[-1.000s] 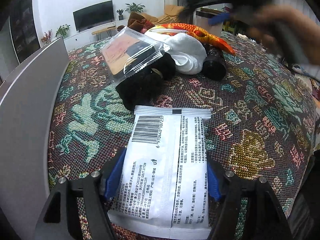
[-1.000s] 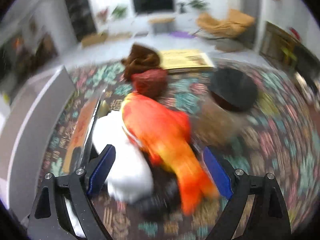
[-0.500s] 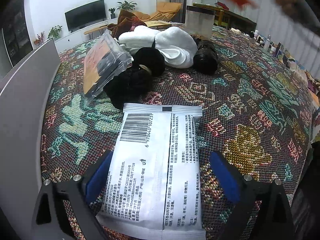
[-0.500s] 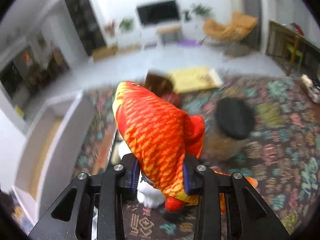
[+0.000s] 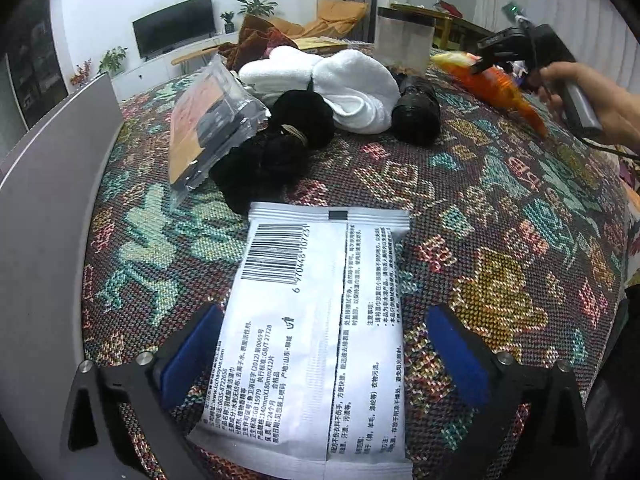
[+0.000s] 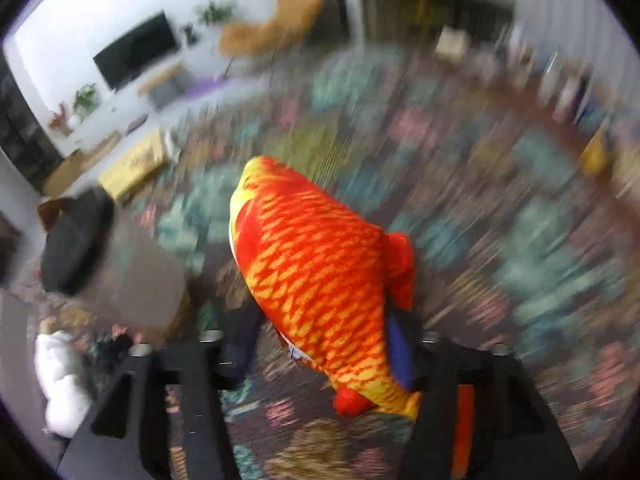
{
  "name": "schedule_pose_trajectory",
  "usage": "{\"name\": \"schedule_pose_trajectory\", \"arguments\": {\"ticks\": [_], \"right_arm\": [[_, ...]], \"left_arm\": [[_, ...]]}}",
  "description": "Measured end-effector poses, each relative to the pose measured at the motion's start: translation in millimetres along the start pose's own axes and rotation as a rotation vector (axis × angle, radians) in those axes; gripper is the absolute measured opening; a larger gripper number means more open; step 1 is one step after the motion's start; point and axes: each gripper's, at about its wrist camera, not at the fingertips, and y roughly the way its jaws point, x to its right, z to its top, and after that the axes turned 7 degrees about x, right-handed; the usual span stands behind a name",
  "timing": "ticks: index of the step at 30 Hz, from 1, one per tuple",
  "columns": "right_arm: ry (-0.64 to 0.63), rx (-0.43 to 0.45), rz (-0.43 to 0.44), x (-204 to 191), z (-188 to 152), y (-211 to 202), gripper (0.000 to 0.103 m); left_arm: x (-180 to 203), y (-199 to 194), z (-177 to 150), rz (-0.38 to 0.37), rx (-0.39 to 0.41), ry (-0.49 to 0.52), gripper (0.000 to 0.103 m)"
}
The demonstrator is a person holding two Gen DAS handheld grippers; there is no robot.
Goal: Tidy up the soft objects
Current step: 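Grasp the orange fish plush with the right gripper while the left gripper lifts the packet, then carry packet and fish over the white box and release both grippers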
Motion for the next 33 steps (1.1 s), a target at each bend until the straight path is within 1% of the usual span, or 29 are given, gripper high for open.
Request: {"name": "schedule_pose_trajectory", "arguments": {"ticks": [1, 2, 3, 4, 5, 7, 9, 10, 12, 14, 15, 16, 17, 18, 19, 20, 22, 23, 25, 27, 28, 29, 30, 31, 33], "right_arm": [[0.027, -0.002, 0.03, 3, 1, -1, 0.071], [0.033, 0.015, 0.058, 4, 3, -8, 0.077], [0.027, 0.031, 0.08, 4, 7, -17, 0.078], [0.012, 0.039, 0.083, 4, 13, -27, 0.079], [-0.016, 0.038, 0.071, 2, 18, -32, 0.08], [-0.112, 0.007, 0.034, -5, 28, -39, 0.081], [-0.215, -0.057, 0.01, -17, 33, -31, 0.081], [-0.244, -0.078, 0.007, -18, 33, -24, 0.081], [-0.304, -0.114, -0.007, -26, 21, -11, 0.081], [-0.368, -0.125, -0.034, -35, 4, 5, 0.081], [-0.403, -0.123, -0.068, -37, -5, 11, 0.08], [-0.432, -0.122, -0.121, -37, -13, 16, 0.07], [-0.443, -0.11, -0.179, -36, -18, 19, 0.038], [-0.431, -0.089, -0.192, -34, -17, 16, 0.035], [-0.393, -0.071, -0.167, -29, -13, 9, 0.031], [-0.36, -0.053, -0.15, -25, -9, 2, 0.029], [-0.301, 0.007, -0.134, -17, 0, -25, 0.029], [-0.28, 0.033, -0.127, -14, 3, -39, 0.029], [-0.256, 0.078, -0.077, -18, 5, -74, 0.029], [-0.268, 0.088, -0.007, -35, -2, -102, 0.029], [-0.28, 0.084, 0.038, -49, -8, -115, 0.029], [-0.297, 0.071, 0.103, -68, -20, -131, 0.029], [-0.308, 0.055, 0.153, -84, -30, -139, 0.029], [-0.323, 0.027, 0.226, -107, -45, -148, 0.029], [-0.352, -0.038, 0.369, -155, -78, -162, 0.03]], "left_arm": [[-1, -1, 0, -0.006, -0.011, 0.001, 0.103], [-2, -3, 0, -0.019, -0.02, -0.007, 0.103], [-5, -6, 0, -0.043, -0.023, -0.021, 0.103], [-10, -14, -1, -0.094, -0.017, -0.055, 0.103], [-15, -20, -1, -0.125, -0.007, -0.08, 0.103], [-24, -33, -1, -0.158, 0.013, -0.115, 0.103], [-29, -41, -1, -0.162, 0.019, -0.112, 0.103], [-29, -41, -1, -0.159, 0.014, -0.099, 0.103], [-24, -35, 0, -0.142, -0.012, -0.068, 0.103], [-14, -26, 0, -0.125, -0.048, -0.028, 0.103], [-7, -20, 0, -0.097, -0.068, 0.001, 0.103], [-3, -14, 2, -0.07, -0.084, 0.018, 0.103], [2, -6, 2, -0.027, -0.11, 0.036, 0.099], [4, -3, 2, -0.005, -0.116, 0.031, 0.095], [2, -5, 4, -0.004, -0.096, 0.01, 0.076], [-2, -9, 7, 0.011, -0.081, -0.021, 0.064], [-11, -14, 11, -0.037, -0.078, -0.085, 0.062], [-14, -21, 12, -0.052, -0.057, -0.115, 0.062], [-15, -38, 15, -0.071, -0.02, -0.143, 0.062], [-23, -68, 18, -0.12, 0.036, -0.198, 0.062], [-28, -77, 20, -0.132, 0.054, -0.216, 0.062], [-36, -94, 22, -0.139, 0.085, -0.24, 0.062], [-44, -106, 24, -0.133, 0.105, -0.254, 0.062], [-54, -119, 26, -0.113, 0.124, -0.266, 0.062], [-83, -150, 23, -0.032, 0.166, -0.291, 0.062]]}}
